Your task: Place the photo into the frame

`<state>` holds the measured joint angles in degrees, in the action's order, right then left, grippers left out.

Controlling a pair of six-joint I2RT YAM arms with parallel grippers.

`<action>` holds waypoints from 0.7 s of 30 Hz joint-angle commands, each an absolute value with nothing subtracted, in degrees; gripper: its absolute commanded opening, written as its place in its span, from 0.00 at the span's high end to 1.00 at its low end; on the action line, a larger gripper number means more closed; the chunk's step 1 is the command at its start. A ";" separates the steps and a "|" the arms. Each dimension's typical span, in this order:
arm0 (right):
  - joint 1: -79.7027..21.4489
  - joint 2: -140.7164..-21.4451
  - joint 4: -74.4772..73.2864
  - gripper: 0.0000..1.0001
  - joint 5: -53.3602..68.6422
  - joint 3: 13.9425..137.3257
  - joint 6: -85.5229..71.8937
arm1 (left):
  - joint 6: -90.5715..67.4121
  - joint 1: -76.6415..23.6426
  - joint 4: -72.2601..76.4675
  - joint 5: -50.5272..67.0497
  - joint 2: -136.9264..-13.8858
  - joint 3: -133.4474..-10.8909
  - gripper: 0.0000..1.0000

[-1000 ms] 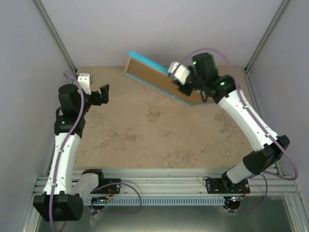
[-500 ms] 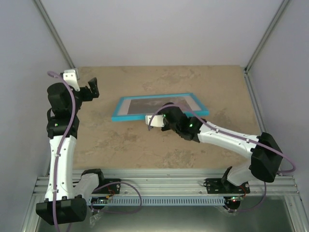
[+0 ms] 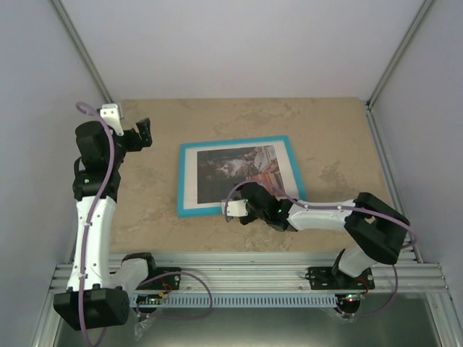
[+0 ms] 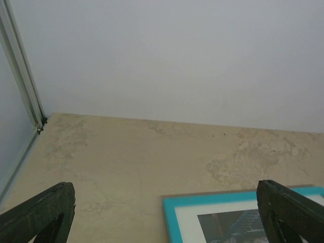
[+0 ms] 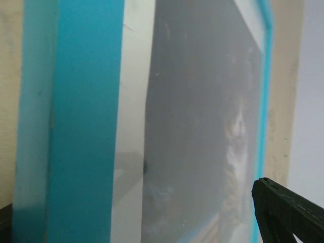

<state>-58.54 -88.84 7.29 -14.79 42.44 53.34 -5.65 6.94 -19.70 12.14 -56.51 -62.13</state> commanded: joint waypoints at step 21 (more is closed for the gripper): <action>-49.22 -100.02 -40.31 0.02 28.46 74.74 49.62 | 1.06 7.21 -24.71 30.89 -68.24 -63.27 0.01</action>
